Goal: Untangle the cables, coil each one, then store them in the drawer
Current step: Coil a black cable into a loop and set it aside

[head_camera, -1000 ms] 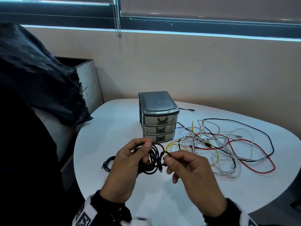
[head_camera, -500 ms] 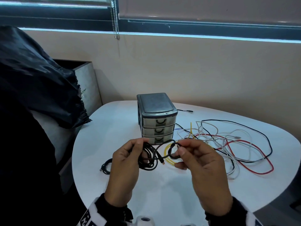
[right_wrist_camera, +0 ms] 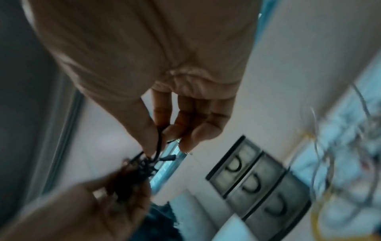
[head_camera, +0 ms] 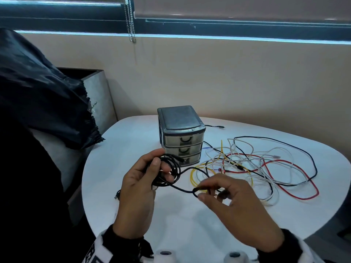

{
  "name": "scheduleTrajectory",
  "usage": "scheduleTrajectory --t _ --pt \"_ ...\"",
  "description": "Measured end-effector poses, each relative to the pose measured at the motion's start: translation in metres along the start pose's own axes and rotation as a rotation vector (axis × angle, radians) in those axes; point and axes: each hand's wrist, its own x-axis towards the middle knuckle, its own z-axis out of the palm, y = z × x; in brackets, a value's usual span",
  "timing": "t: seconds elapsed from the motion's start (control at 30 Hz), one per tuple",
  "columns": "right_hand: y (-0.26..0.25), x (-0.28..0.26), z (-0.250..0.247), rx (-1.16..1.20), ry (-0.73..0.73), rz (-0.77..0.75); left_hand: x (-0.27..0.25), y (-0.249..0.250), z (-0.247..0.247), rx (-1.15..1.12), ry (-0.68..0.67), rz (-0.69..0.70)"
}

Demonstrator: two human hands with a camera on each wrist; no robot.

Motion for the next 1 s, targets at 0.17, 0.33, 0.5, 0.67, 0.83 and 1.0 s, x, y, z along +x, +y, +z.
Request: scheduleTrajectory --t 0.17,0.33,0.5,0.67,0.83,1.0 --pt "0.004 -0.001 -0.007 -0.093 0.151 0.009 0.003 -0.001 -0.006 0.255 -0.025 0.021" --pt "-0.002 0.008 -0.03 0.467 0.297 0.157 0.009 -0.005 -0.031 0.325 0.105 0.038" --pt "-0.012 0.011 -0.047 0.708 0.368 0.179 0.017 -0.001 -0.067 0.24 0.203 0.032" --pt "-0.022 0.017 -0.048 0.648 0.403 0.183 0.013 -0.004 -0.065 0.251 0.063 -0.028" --pt "-0.026 0.023 -0.059 0.603 0.478 0.171 0.011 -0.001 -0.056 0.191 0.094 -0.016" --pt "-0.026 0.018 -0.074 0.153 0.448 0.038 0.02 0.003 -0.071 0.127 0.224 0.059"
